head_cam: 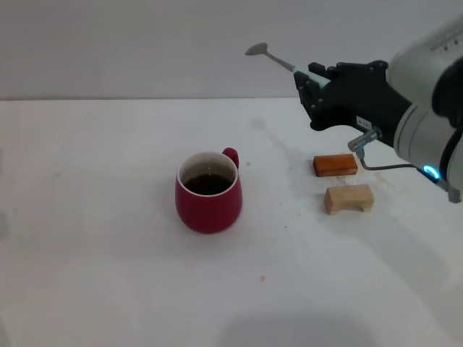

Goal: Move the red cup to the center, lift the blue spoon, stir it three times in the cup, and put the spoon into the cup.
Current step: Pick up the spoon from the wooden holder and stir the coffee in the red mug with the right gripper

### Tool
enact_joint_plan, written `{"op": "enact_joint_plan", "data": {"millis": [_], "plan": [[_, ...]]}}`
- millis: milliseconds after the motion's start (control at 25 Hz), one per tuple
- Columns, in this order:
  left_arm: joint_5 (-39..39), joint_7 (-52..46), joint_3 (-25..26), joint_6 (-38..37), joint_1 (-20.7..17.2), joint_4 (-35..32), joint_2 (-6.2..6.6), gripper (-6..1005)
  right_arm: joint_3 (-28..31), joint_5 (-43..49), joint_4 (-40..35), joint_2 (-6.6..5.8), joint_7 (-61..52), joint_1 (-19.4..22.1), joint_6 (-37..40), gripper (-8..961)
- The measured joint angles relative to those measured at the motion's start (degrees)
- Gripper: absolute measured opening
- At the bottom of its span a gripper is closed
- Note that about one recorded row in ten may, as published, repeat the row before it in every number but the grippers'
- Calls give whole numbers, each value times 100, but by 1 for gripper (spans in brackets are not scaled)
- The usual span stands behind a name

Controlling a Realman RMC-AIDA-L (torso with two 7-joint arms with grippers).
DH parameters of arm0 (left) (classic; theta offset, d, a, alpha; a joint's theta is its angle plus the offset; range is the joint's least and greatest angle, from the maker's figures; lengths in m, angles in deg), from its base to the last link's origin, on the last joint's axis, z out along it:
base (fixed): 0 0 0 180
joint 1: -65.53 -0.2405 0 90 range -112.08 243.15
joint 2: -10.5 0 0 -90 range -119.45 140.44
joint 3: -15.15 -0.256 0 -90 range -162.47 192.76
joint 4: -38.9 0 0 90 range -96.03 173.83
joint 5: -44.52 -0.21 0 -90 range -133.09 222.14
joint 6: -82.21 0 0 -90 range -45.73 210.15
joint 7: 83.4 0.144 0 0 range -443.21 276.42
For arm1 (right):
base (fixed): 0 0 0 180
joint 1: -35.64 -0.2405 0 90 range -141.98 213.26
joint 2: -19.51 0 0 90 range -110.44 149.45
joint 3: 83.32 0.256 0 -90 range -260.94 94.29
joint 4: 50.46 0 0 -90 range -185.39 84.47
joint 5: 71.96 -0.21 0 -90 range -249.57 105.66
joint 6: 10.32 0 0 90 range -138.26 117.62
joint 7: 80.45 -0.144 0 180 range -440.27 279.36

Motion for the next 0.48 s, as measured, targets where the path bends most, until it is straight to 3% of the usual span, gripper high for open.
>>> {"op": "enact_joint_plan", "data": {"millis": [80, 200, 480], "plan": [[2, 0, 2, -12, 10, 0, 0, 825, 198, -12, 285, 152, 188, -151, -738, 157], [2, 0, 3, -15, 15, 0, 0, 825, 305, -35, 418, 217, 227, -299, -1159, 158], [-9, 0, 155, -16, 26, 0, 0, 825, 530, -238, 881, 243, 232, -867, -2443, 156]]}}
